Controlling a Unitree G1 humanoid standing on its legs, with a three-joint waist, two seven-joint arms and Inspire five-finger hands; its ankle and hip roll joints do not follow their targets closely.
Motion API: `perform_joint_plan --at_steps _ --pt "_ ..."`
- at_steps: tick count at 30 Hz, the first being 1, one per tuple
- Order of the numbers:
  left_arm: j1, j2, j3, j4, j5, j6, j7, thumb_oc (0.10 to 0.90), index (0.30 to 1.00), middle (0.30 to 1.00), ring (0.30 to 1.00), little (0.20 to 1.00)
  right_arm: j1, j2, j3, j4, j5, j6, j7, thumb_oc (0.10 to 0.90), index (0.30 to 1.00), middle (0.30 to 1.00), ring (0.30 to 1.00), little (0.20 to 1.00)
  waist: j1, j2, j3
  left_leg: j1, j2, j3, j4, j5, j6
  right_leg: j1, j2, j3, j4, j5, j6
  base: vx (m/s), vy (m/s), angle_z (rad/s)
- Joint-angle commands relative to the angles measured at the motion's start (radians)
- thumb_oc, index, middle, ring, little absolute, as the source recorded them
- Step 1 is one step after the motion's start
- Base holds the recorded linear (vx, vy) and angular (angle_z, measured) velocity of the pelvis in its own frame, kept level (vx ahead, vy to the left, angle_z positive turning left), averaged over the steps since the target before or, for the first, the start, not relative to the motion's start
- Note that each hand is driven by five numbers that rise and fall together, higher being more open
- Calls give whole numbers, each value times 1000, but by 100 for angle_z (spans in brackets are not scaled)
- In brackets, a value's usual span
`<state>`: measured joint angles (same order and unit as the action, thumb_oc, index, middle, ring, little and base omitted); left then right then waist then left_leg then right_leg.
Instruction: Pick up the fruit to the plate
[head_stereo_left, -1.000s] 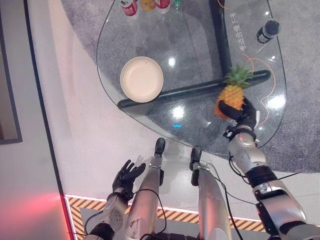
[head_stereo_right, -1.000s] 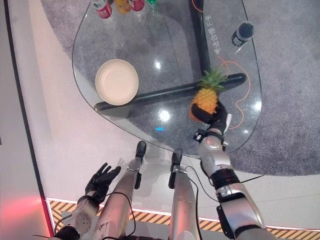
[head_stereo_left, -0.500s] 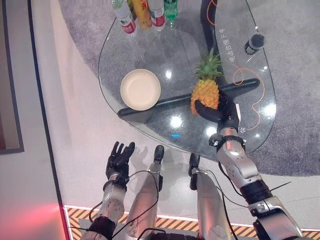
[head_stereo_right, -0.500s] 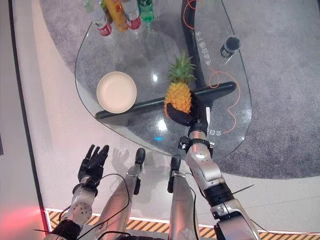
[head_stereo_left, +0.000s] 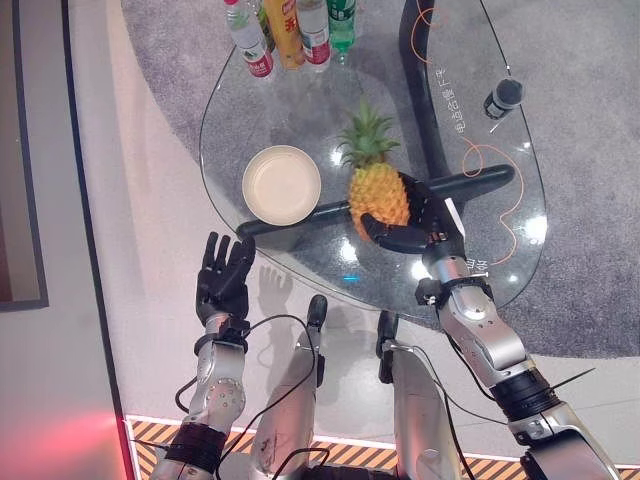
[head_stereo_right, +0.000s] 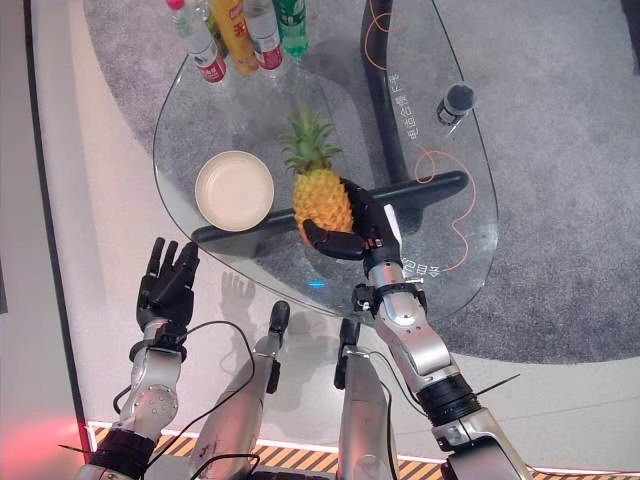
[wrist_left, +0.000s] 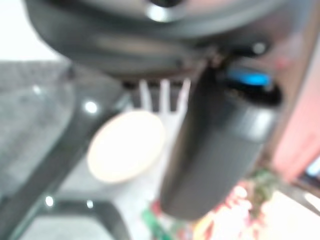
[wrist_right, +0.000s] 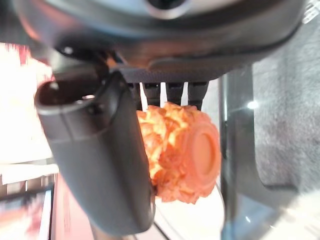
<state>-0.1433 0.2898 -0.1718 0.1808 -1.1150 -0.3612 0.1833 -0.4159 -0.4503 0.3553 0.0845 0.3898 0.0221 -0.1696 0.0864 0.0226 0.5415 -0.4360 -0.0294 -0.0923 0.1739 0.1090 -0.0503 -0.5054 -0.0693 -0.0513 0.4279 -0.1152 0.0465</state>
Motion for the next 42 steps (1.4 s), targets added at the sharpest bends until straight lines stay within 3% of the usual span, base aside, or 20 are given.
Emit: perform_joint_plan --at_steps 1,5,14,17,20,24,32,42 --pt "-17 77 41 -193 49 -8 -111 800 900 900 900 900 -92 -1 -6 -235 -62 -90 76 100 300 300 300 200 6 -37 -21 6 -101 28 124 -133 66 108 56 -4 -181 101 7 2 -45 4" --pt "-33 98 9 -254 21 71 -179 800 900 900 900 900 -107 -21 19 -236 -51 -92 104 100 300 300 300 200 10 -45 -21 9 -102 23 124 -137 69 114 60 -8 -185 104 10 6 -35 4" --pt "-64 139 -47 -315 -32 165 -287 800 900 900 900 900 -122 -36 56 -253 -46 -116 175 100 300 300 300 200 8 -49 -21 6 -103 20 118 -142 79 105 62 1 -191 114 22 1 -4 3" --pt "-73 152 -65 -318 3 182 -274 800 900 900 900 900 -129 -38 70 -260 -53 -123 193 100 300 300 300 200 7 -50 -21 4 -104 18 119 -144 80 102 62 6 -192 117 27 2 -3 2" --pt "-85 179 -77 -301 150 193 -217 800 900 900 900 900 -142 -44 83 -266 -38 -132 197 100 300 300 300 200 8 -52 -21 5 -103 17 121 -148 82 100 62 9 -189 117 31 0 0 0" --pt "-87 220 -76 -289 149 217 -192 800 900 900 900 900 -154 -67 96 -288 -29 -133 209 100 300 300 300 200 9 -55 -21 6 -103 17 121 -148 84 101 63 12 -188 118 36 0 0 0" --pt "-73 220 -81 -297 37 156 -218 800 900 900 900 900 -164 -93 162 -321 -93 -83 354 100 300 300 300 200 15 -53 -21 9 -104 13 123 -149 83 107 58 12 -190 116 40 4 1 0" --pt "-58 180 -54 -349 -172 81 -326 800 900 900 900 900 -213 -115 268 -305 -143 -74 519 100 300 300 300 200 46 -75 -21 12 -101 -14 118 -148 72 125 61 -10 -199 112 37 12 -40 5"
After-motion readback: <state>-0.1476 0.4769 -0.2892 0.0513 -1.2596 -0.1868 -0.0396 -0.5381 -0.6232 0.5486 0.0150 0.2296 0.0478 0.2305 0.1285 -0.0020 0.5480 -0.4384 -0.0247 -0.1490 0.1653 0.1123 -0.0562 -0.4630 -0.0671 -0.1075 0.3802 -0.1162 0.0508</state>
